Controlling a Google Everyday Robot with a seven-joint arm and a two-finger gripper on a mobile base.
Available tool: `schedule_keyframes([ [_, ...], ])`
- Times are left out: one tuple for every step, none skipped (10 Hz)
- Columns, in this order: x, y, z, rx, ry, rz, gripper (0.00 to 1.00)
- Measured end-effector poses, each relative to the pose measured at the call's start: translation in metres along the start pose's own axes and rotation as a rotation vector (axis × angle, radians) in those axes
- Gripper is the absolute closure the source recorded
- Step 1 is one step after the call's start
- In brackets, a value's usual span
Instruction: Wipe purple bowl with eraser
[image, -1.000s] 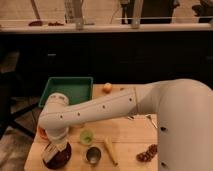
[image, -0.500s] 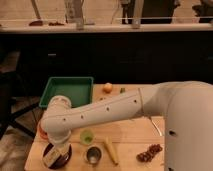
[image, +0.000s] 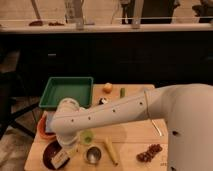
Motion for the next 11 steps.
schedule_keyframes([
  [0.004,-0.002,0.004,-0.007,0.0,0.009,1.0],
  [0.009,-0.006,0.005,-0.009,-0.001,0.013,1.0],
  [0.013,-0.011,0.006,-0.009,-0.004,0.017,1.0],
  [0.019,-0.019,0.007,-0.01,-0.002,0.014,1.0],
  [0.02,-0.025,0.007,-0.007,-0.004,0.01,1.0],
  [0.019,-0.032,0.007,-0.006,-0.005,0.002,1.0],
  [0.018,-0.036,0.007,-0.005,-0.006,-0.005,1.0],
  [0.016,-0.04,0.006,-0.001,-0.009,-0.013,1.0],
  [0.013,-0.043,0.006,0.001,-0.012,-0.02,1.0],
  [0.006,-0.046,0.006,0.005,-0.017,-0.031,1.0],
  [0.0,-0.048,0.005,0.01,-0.022,-0.041,1.0],
])
